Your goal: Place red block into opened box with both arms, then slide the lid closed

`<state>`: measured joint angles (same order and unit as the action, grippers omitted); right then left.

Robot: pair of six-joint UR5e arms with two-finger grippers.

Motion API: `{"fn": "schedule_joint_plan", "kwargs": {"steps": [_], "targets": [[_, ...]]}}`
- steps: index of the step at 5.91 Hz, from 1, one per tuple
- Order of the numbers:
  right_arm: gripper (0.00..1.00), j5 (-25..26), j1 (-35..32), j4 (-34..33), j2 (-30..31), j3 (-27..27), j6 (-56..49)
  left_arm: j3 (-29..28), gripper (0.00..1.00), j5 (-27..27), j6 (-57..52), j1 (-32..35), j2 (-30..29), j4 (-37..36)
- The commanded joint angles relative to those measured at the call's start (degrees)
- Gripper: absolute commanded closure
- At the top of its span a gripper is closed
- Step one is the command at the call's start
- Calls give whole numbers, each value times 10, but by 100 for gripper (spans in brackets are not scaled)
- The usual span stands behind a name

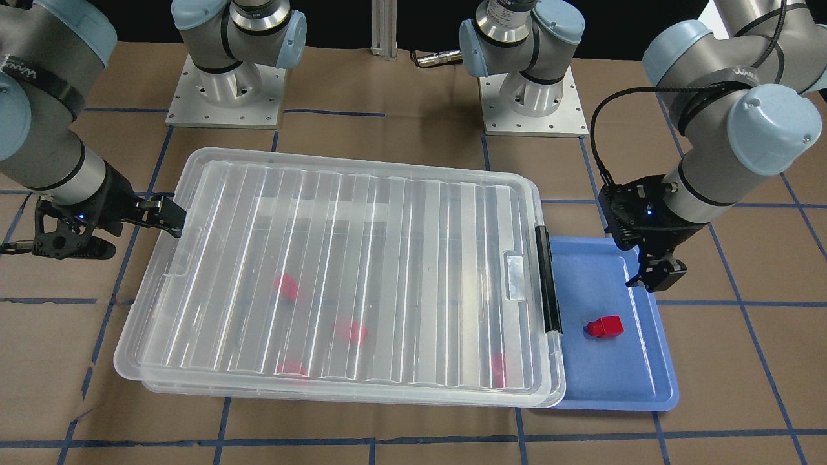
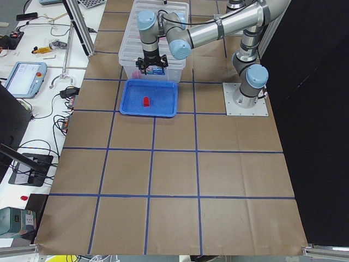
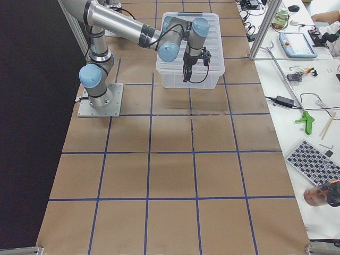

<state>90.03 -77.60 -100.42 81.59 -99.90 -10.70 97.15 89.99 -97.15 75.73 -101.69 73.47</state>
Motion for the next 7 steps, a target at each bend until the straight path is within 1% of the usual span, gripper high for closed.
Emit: {"fn": "schedule_joint_plan", "kwargs": {"steps": [1, 2, 3, 5, 7], "targets": [[0, 21, 2, -6, 0, 0, -7, 2, 2, 3, -84, -32, -61, -46], [0, 31, 7, -6, 1, 0, -7, 2, 2, 3, -88, -32, -72, -55], [0, 45, 12, -7, 2, 0, -17, 4, 2, 2, -93, -40, -97, -94], [0, 50, 38, -8, 2, 0, -42, 1, 2, -7, -101, -45, -138, -124], [0, 55, 69, -8, 1, 0, -72, -8, 2, -30, -95, -45, -163, -129]]}}
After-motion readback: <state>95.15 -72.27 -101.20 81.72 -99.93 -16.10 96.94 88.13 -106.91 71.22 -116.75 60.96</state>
